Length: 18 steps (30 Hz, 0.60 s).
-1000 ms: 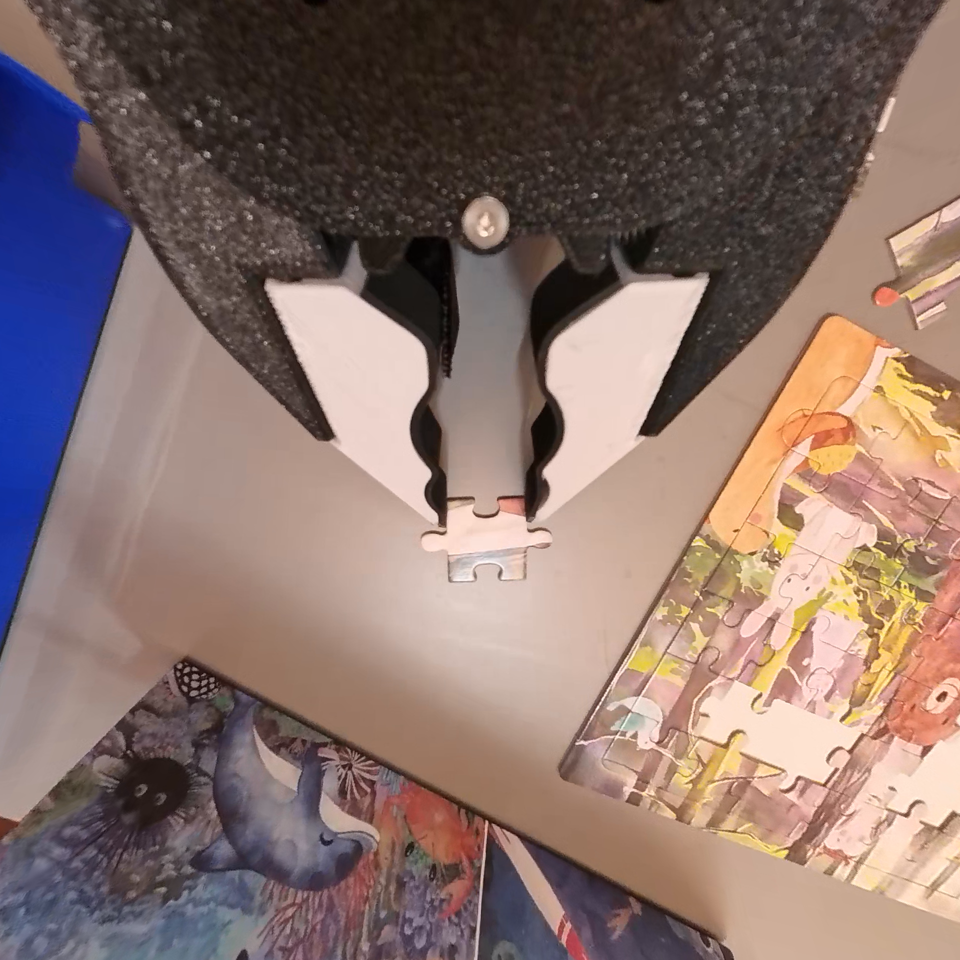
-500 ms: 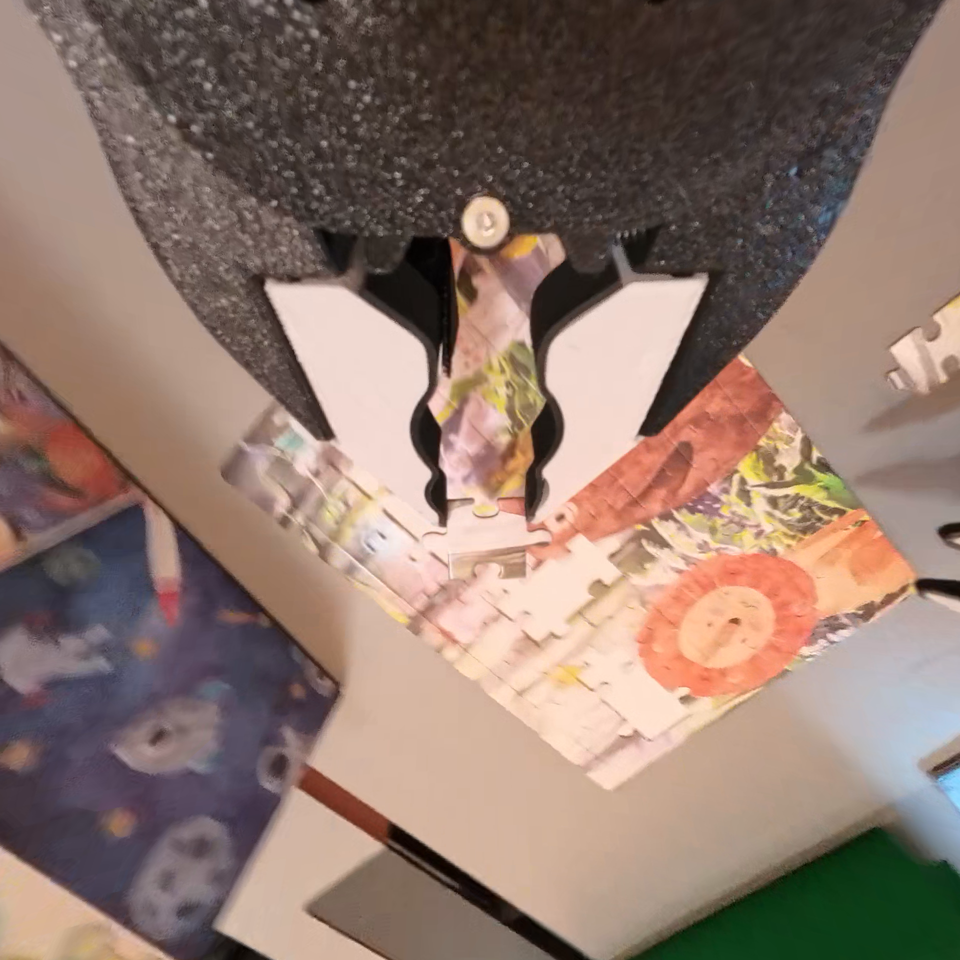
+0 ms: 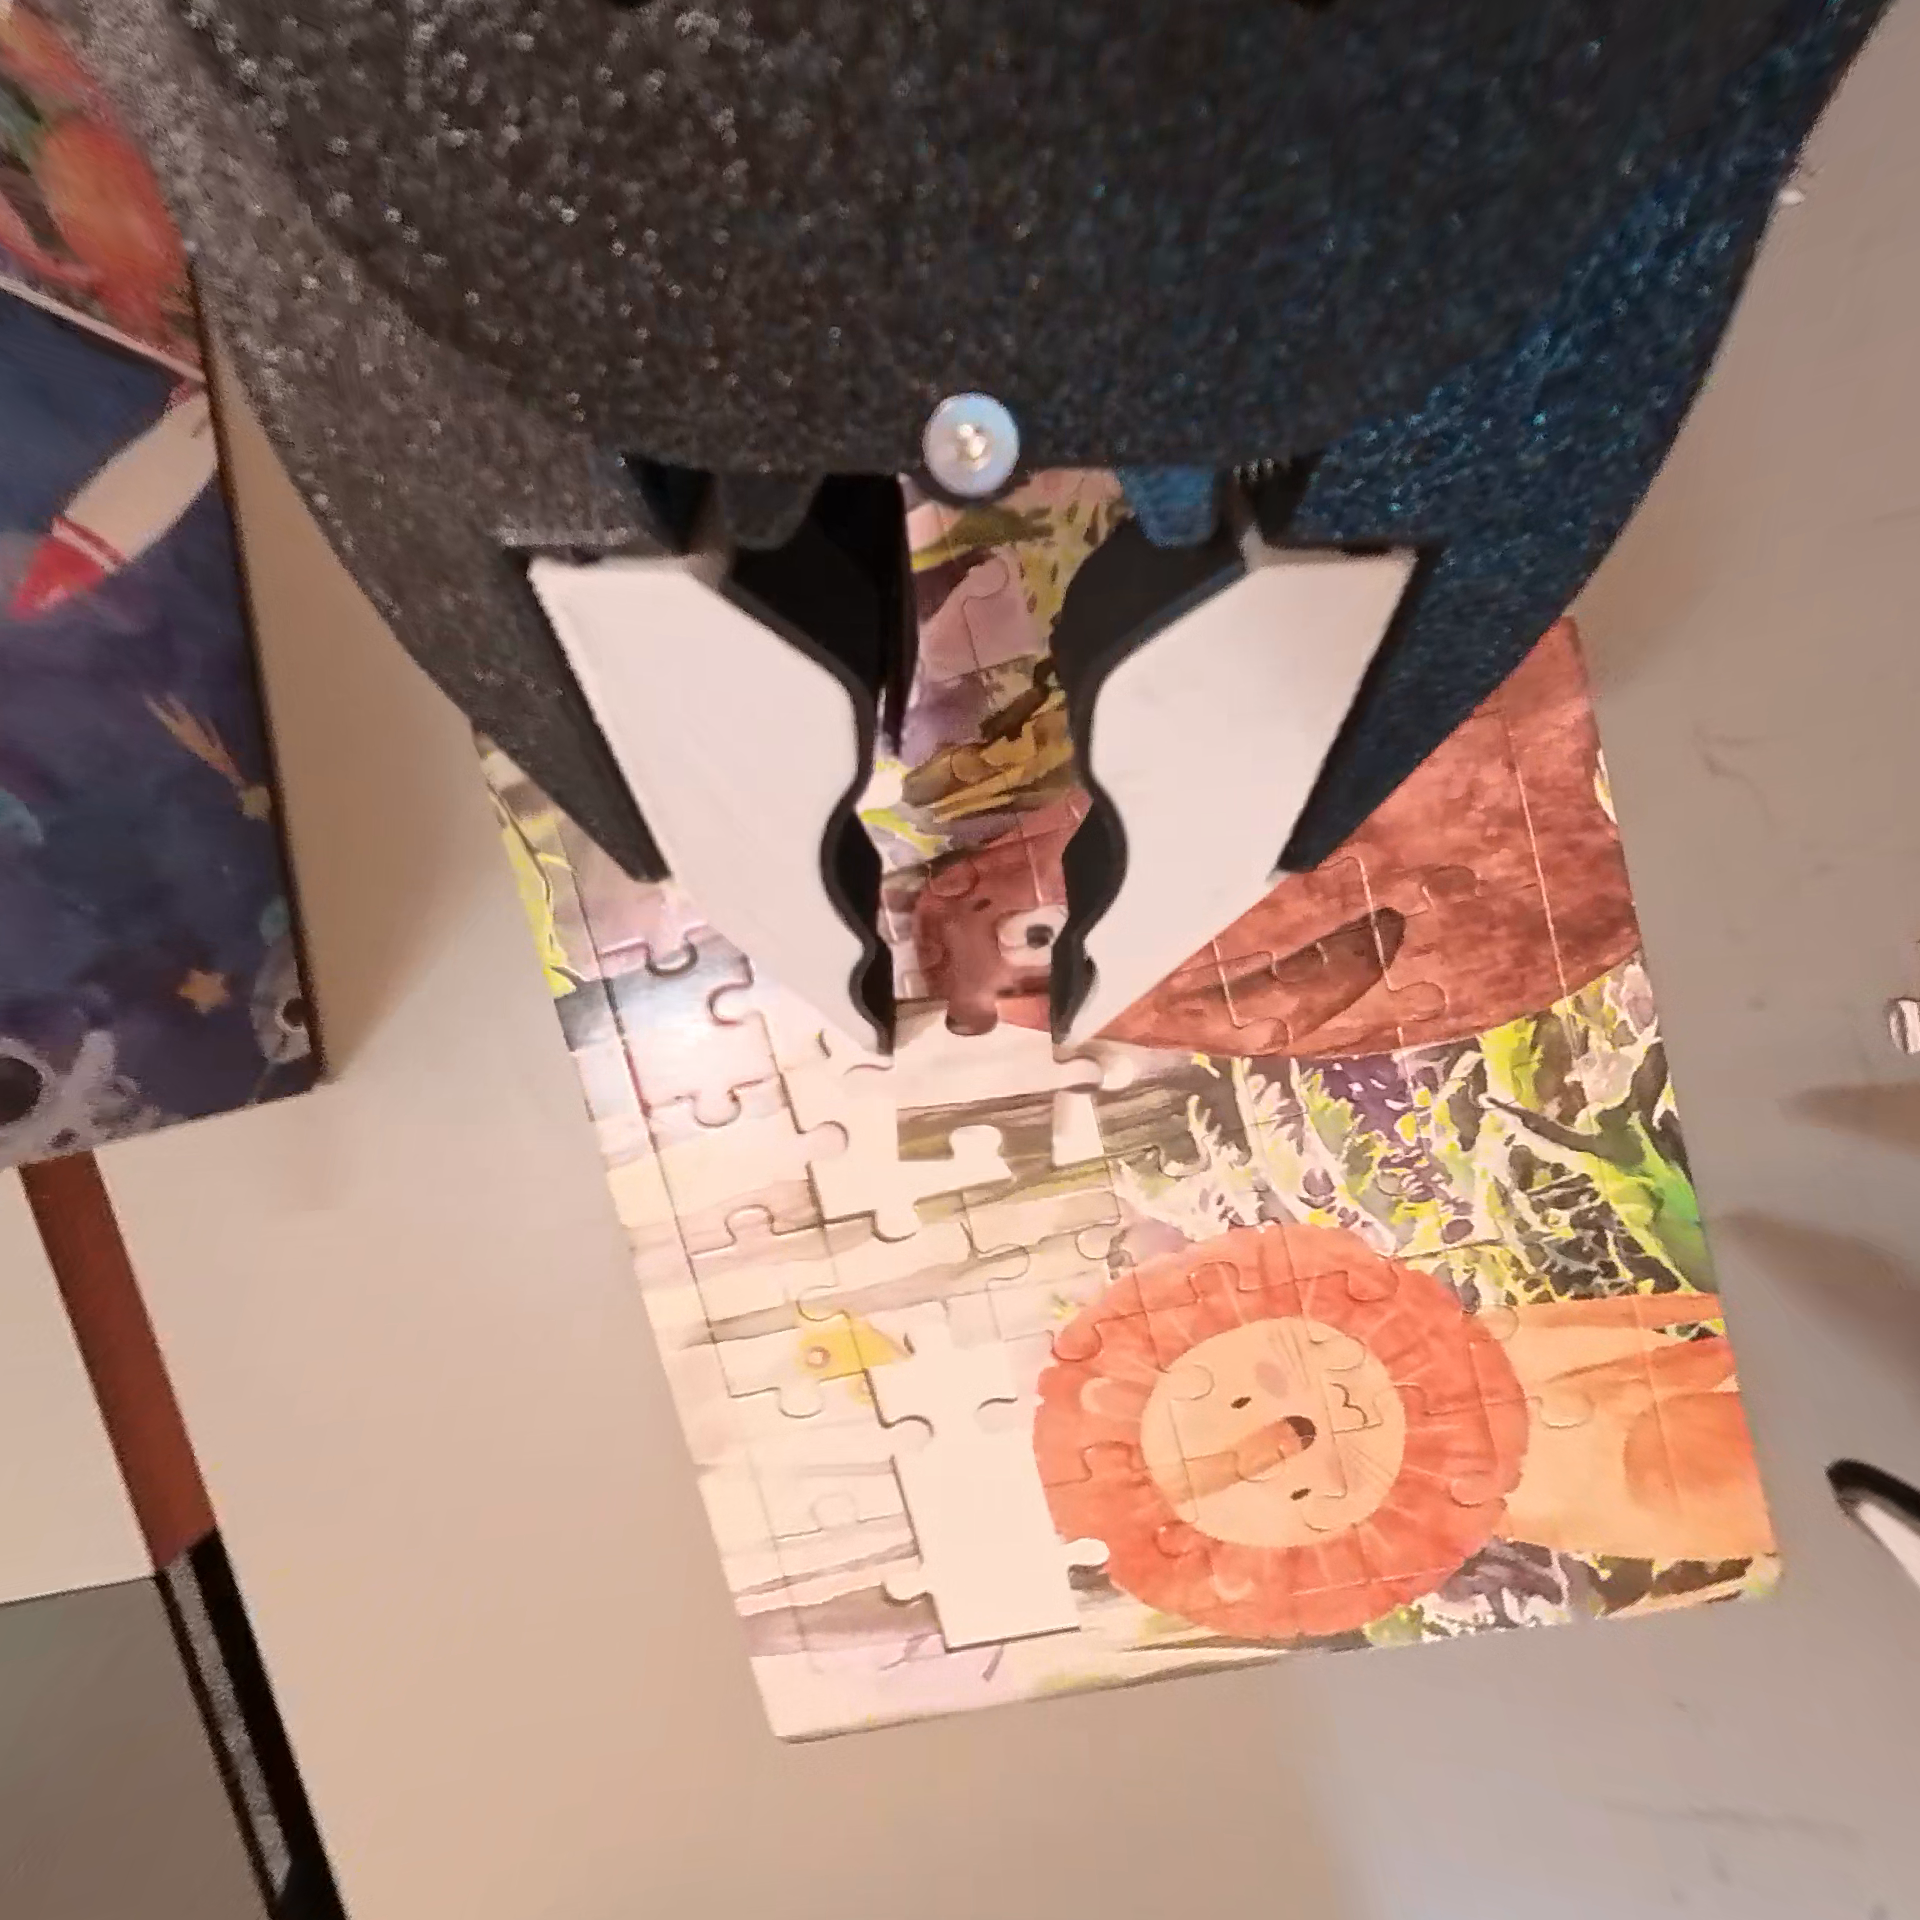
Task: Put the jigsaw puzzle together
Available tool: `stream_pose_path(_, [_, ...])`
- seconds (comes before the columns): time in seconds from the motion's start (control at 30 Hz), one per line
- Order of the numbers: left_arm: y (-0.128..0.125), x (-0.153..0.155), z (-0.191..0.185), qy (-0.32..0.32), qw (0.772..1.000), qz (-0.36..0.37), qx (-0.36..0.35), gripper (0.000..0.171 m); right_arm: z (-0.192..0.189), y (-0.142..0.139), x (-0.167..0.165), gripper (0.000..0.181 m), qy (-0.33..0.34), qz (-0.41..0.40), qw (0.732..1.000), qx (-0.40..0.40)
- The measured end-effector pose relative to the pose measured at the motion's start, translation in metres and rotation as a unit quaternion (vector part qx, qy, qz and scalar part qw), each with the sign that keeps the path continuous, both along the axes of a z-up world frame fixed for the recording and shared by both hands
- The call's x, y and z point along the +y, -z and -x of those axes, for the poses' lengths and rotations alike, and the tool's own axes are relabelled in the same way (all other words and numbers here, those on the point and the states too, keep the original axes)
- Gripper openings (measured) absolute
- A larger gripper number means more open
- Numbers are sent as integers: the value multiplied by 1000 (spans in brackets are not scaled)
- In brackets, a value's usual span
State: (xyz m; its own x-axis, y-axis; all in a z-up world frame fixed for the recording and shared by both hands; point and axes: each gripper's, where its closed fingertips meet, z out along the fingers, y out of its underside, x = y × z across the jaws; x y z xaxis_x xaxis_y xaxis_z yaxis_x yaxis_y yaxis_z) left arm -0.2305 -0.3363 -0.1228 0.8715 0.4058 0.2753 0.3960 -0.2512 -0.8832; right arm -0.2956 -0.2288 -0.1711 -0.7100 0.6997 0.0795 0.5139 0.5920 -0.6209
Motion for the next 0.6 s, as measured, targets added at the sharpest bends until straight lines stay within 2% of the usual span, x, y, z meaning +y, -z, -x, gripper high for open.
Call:
stream_pose_path(0.43, [1,1,-1,5,1000,0,-3,19,0,10,-6,31,-78,-4,996,-41])
stream_pose_path(0.6, [1,2,-1,6,1000,-1,-5,19,0,1,-6,43,-76,10,996,-34])
